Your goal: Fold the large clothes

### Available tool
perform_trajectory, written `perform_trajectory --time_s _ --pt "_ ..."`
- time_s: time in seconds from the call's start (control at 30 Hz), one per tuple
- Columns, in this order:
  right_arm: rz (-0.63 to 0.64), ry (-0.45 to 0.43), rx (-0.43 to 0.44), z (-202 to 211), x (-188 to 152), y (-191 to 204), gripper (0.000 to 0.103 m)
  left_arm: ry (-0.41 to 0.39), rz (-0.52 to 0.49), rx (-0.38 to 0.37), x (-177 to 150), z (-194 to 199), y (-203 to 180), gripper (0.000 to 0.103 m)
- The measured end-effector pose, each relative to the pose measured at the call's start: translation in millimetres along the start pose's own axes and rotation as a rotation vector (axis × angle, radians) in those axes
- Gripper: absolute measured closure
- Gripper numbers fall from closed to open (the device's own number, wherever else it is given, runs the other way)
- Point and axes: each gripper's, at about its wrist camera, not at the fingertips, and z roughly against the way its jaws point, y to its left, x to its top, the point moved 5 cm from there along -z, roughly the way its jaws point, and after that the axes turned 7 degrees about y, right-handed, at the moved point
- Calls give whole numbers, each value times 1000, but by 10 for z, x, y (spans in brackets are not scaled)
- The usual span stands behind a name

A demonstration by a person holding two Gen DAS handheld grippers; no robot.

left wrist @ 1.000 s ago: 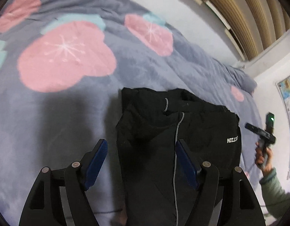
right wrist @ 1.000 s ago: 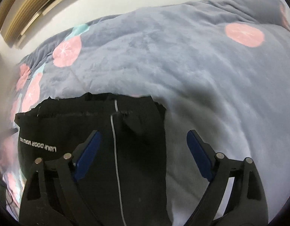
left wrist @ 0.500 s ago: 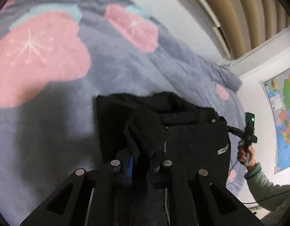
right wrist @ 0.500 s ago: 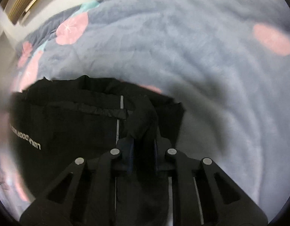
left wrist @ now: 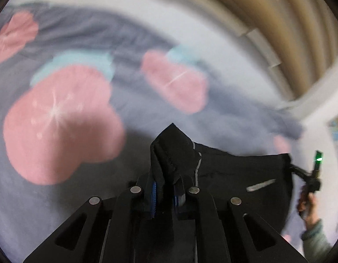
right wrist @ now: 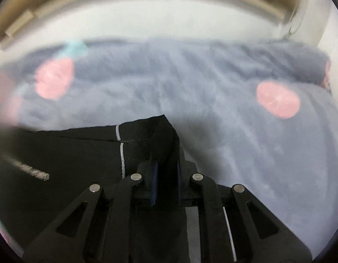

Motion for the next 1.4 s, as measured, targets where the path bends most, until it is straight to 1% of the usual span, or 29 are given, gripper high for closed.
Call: perform_trajectory --time_s 0.03,0.1,0.13,0.17,0.23,0.33,0.37,0.43,0.47,0.5,0.53,0.57,0.6,0.63,0.7,0.73,0.77,0.8,0.83,0.87,0.9,1.0,1.13,1.17,1.23,1.3,1.33,1.37,1.4 --pt "-1 51 -8 -233 -16 29 92 37 16 29 -20 -208 68 91" --pt "6 160 -10 -719 -126 90 89 93 45 45 -96 -534 198 90" --pt "12 188 -19 -869 -169 115 88 113 65 46 -135 -665 258 87" --pt "19 199 -33 -977 -208 139 86 121 95 43 -156 -767 317 85" --pt "30 190 -65 -1028 -225 167 85 124 128 29 -169 -822 374 82" --pt "56 186 -88 -1022 -230 183 82 127 99 33 -136 -825 352 79" --pt "58 185 -83 -1012 -241 189 80 125 93 28 -139 -799 347 79" --pt "33 195 -57 -935 -265 111 69 124 114 2 -125 -698 375 77" --pt "1 201 -35 -868 -280 37 62 123 141 -16 -117 -601 417 75" --pt "-34 201 -2 -777 -300 -48 59 120 167 -15 -120 -505 443 62" --pt "-65 197 28 -678 -320 -127 58 113 190 1 -115 -384 510 44" --pt "-98 185 57 -539 -353 -216 56 98 193 6 -120 -277 546 40" --pt "-121 162 73 -367 -391 -297 55 71 193 14 -124 -107 597 40" --pt "-133 137 78 -200 -419 -359 52 53 201 36 -130 39 643 40" --pt "-136 83 70 218 -538 -428 49 10 200 90 -165 336 672 41" --pt "-127 62 79 364 -573 -411 49 -19 176 93 -206 513 617 41" --pt "-113 28 97 599 -670 -380 46 -40 155 98 -259 651 557 41" --pt "-101 9 106 764 -741 -305 43 -61 125 107 -318 775 434 41" --pt "-92 1 111 843 -765 -290 42 -75 85 115 -408 887 265 41" --pt "-79 -8 122 978 -875 -216 41 -82 55 113 -488 965 130 41" --pt "-68 -14 140 1073 -976 -144 41 -92 8 100 -610 1029 -97 41" --pt "-34 -14 188 1178 -1145 156 41 -92 -104 77 -959 1082 -652 41" --pt "17 15 212 1088 -1319 621 40 -76 -204 87 -1397 929 -1228 41" --pt "27 28 224 1045 -1372 722 40 -76 -222 93 -1480 871 -1327 41" --pt "34 53 239 914 -1454 883 39 -42 -256 112 -1646 650 -1494 41" --pt "50 64 217 733 -1496 1021 35 0 -278 130 -1769 397 -1573 41" --pt "63 74 182 628 -1528 1076 34 21 -279 159 -1813 249 -1565 41" --pt "73 107 149 449 -1565 1132 33 53 -277 189 -1845 93 -1541 41" --pt "69 139 147 320 -1596 1156 32 111 -262 217 -1894 -113 -1466 41"
